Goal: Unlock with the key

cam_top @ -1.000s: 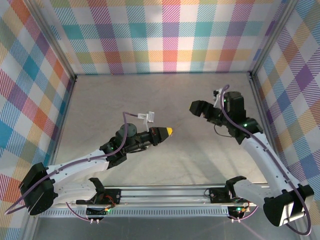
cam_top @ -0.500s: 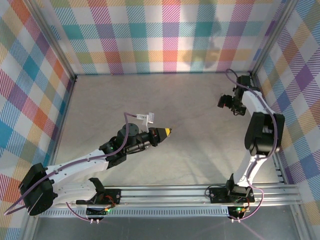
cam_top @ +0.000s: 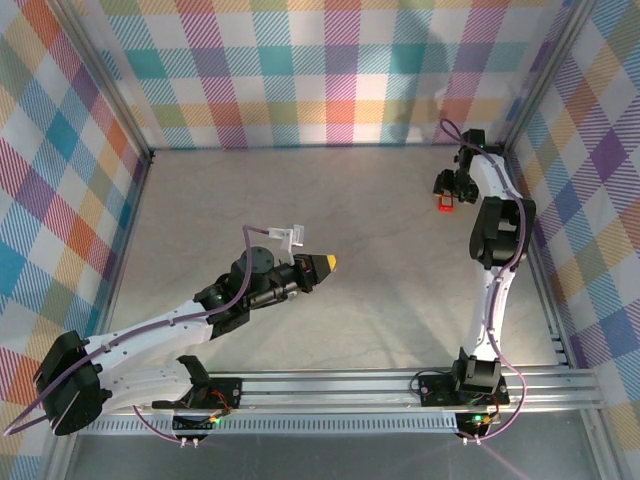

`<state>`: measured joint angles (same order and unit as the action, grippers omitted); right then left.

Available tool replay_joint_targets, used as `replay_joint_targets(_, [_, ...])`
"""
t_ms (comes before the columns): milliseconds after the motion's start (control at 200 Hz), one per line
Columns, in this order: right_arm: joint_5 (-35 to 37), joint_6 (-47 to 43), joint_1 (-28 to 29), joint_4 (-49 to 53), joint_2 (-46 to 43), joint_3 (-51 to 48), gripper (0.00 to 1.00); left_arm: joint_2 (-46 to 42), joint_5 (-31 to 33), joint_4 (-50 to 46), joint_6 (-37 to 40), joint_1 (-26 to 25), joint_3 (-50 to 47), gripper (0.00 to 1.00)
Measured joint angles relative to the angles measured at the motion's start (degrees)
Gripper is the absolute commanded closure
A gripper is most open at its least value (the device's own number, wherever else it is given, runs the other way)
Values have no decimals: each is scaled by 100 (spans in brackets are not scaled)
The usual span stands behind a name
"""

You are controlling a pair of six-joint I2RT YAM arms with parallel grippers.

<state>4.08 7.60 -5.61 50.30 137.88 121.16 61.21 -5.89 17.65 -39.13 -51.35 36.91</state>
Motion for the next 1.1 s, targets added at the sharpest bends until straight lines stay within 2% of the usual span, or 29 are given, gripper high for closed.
replay_joint_targets(185, [-22,-98,0,245,201,122,38,0,26,-22,0,0,0,100])
replay_joint_targets(575, [-175,-111,0,466,382,411,59,7,66,-31,-2,0,0,100])
replay_joint_targets(760, [-173,-59,0,407,319,306,80,4,92,-120,4,0,0,100])
replay_joint_targets(900, [-466,192,4,2,-269,-702,85,-9,153,-120,125,-24,0,100])
replay_joint_targets(1100, [-1493,1008,186,-688,-2280,-2881,88,-50,612,-120,544,-326,0,100])
